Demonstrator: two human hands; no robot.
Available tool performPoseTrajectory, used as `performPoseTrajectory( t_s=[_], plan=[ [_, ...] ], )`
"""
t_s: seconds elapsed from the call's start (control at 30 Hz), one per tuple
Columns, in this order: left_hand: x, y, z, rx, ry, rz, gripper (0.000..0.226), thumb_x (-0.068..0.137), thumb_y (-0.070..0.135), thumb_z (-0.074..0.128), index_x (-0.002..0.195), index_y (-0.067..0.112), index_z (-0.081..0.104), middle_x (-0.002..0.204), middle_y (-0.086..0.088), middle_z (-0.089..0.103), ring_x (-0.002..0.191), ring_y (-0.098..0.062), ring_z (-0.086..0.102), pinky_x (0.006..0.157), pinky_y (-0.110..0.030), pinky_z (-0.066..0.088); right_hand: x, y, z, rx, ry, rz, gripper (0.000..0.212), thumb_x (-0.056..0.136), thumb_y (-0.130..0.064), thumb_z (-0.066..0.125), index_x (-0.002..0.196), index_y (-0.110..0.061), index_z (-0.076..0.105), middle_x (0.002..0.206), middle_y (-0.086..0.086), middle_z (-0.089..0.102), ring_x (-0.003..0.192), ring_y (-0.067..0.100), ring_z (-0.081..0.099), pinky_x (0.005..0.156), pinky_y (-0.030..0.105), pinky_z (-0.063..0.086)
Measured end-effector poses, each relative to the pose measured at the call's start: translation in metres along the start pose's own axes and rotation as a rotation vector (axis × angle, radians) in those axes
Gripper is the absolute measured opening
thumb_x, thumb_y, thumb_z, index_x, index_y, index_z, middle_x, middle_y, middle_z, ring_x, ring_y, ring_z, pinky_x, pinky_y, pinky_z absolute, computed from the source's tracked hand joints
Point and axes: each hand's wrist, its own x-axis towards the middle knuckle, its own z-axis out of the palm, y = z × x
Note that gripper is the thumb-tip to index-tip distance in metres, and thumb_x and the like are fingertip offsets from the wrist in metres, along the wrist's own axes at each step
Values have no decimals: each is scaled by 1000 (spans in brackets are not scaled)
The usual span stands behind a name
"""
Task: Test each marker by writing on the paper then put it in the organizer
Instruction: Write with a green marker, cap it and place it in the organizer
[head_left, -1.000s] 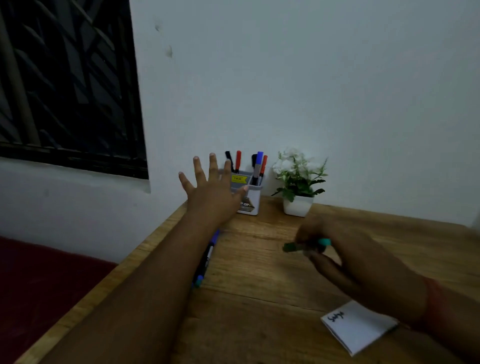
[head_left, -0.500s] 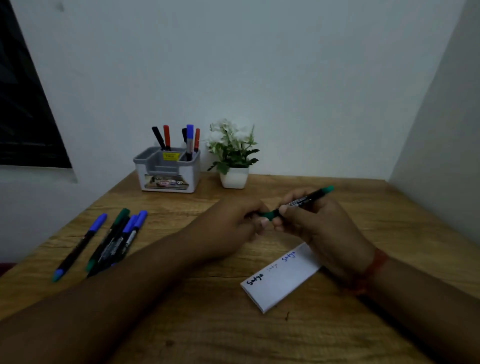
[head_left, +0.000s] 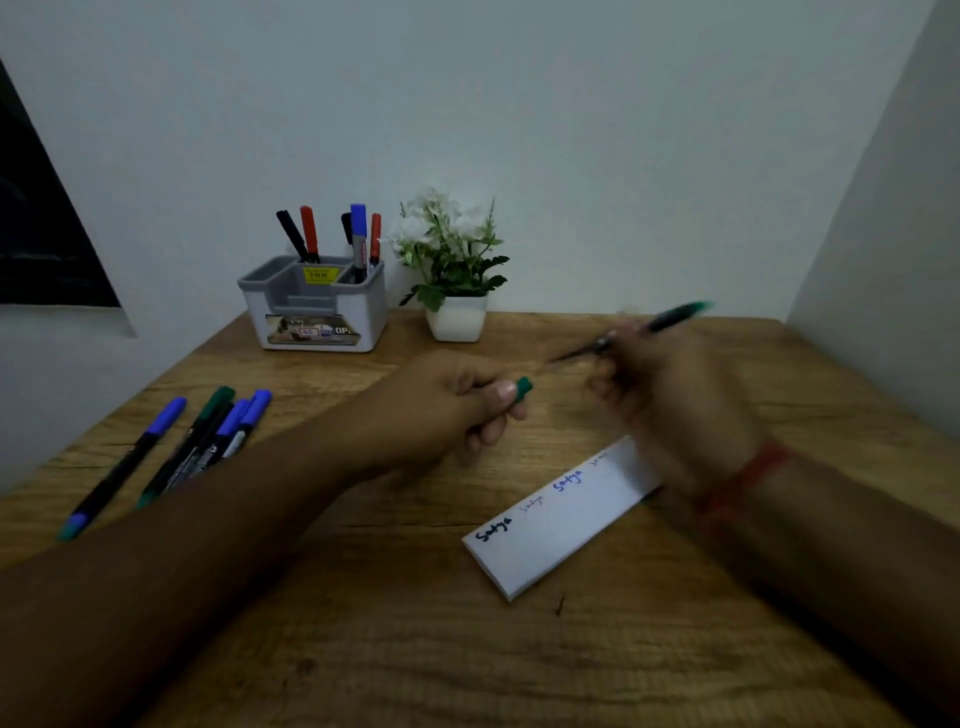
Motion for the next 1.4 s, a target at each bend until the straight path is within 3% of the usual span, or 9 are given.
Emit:
performPoseTrajectory(
  t_s=[0.13, 0.33, 0.53, 0.63, 0.73, 0.9, 1.07, 1.23, 1.4],
  plan=[
    [-5, -6, -11, 169, -31, -57, 26, 102, 28, 47, 85, 25, 67, 77, 4, 71, 73, -4, 64, 66, -19, 49, 15, -24, -39, 88, 195, -86, 21, 103, -27, 52, 86, -14, 56, 63, -2, 57, 55, 9, 56, 56, 24, 53],
    [13, -22, 16, 529, 181, 54, 14, 95, 40, 58, 100, 31, 69, 91, 13, 61, 83, -2, 55, 71, -28, 44, -10, -10, -5, -54, -51, -162, 18, 105, -20, 45, 98, -8, 57, 89, 12, 62, 66, 20, 66, 65, 34, 60],
    [19, -28, 25, 639, 171, 41, 31, 90, 49, 61, 116, 31, 65, 100, 11, 57, 94, -8, 53, 81, -36, 49, -26, 2, 7, -305, -212, -239, 16, 104, -16, 48, 105, -3, 57, 96, 12, 67, 84, 30, 74, 77, 41, 61],
    [14, -25, 11, 681, 108, -42, 61, 87, 61, 56, 140, 33, 43, 132, 4, 47, 124, -15, 42, 101, -43, 43, -31, 0, 5, -520, -261, -315, 8, 96, -10, 62, 92, -4, 58, 88, 7, 71, 87, 27, 74, 82, 46, 61],
    [4, -21, -10, 954, 25, -169, 93, 82, 78, 40, 154, 32, 4, 162, 0, 10, 149, -26, 9, 116, -59, 19, -38, -3, 5, -690, -283, -335, 13, 92, -13, 69, 87, -8, 58, 82, 2, 69, 84, 22, 73, 82, 42, 61],
    [-9, -9, -27, 1037, -52, -342, 110, 64, 93, 11, 151, 35, -21, 159, 1, -29, 146, -31, -25, 113, -70, -1, -48, -8, 14, -694, -298, -309, 6, 92, -4, 64, 91, -8, 60, 83, 11, 68, 80, 21, 74, 77, 30, 59],
    [-17, -7, -3, 932, -174, -328, 110, 62, 98, 11, 149, 39, -23, 157, 4, -34, 145, -32, -27, 112, -71, 2, -73, -17, 25, -662, -329, -146, 7, 89, -7, 68, 93, -11, 66, 91, 5, 75, 90, 19, 75, 89, 44, 59],
    [-32, -15, 7, 955, -220, -285, 113, 56, 98, 6, 147, 40, -26, 154, 5, -40, 143, -30, -32, 112, -69, -3, -97, -8, 30, -715, -346, -10, 16, 81, -7, 76, 83, -20, 68, 91, 7, 74, 89, 22, 73, 86, 54, 58],
    [-46, -26, 8, 964, -213, -303, 103, 62, 93, 0, 146, 40, -29, 152, 7, -41, 142, -25, -35, 115, -64, -6, -105, 3, 28, -820, -366, 4, 10, 86, -11, 70, 81, -20, 68, 86, 7, 71, 84, 23, 68, 77, 40, 56]
  ],
)
